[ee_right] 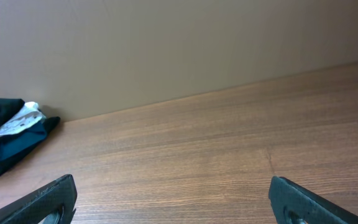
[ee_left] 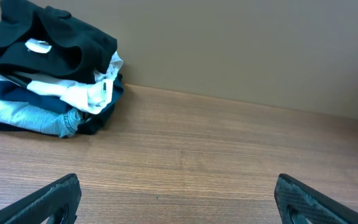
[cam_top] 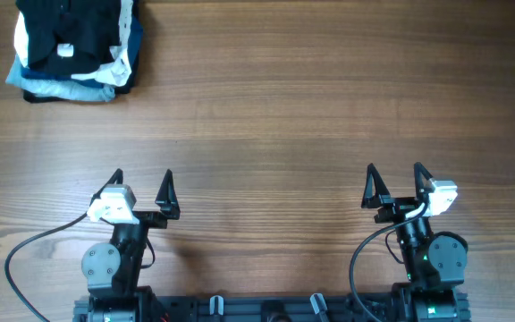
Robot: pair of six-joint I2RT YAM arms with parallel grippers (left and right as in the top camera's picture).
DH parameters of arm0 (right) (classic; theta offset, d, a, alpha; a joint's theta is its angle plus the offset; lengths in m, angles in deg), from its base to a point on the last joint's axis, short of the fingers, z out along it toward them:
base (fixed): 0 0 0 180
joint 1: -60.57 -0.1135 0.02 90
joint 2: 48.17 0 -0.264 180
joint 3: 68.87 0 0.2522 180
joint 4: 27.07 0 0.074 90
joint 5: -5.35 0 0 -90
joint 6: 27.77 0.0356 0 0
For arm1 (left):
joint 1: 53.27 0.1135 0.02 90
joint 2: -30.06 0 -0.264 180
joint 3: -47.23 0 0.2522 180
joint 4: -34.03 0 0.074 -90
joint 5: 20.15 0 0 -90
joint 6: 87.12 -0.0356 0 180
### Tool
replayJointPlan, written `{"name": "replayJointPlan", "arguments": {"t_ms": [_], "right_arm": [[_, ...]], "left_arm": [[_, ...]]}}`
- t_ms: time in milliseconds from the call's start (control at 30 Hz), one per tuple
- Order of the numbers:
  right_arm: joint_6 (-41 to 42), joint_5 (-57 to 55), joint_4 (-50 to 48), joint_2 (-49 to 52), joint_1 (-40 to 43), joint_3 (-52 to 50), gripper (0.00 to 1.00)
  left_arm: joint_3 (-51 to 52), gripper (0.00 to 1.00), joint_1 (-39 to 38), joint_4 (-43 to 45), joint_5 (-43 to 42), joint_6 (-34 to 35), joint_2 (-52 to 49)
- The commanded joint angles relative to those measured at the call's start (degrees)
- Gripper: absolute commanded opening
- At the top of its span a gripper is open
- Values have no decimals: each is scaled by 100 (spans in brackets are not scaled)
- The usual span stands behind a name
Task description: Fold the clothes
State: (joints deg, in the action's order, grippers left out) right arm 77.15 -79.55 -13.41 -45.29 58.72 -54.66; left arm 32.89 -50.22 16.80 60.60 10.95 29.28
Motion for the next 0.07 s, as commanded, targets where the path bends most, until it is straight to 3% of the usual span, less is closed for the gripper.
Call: {"name": "replayJointPlan", "arguments": {"t_ms": [0,33], "right_arm": [[28,87,-33,-57,-22,-15,100],[24,87,-33,-57,-22,-15,100]], "left_arm": [[22,100,-33,-17,33,55,44],[22,100,-33,-20,33,55,44]]}}
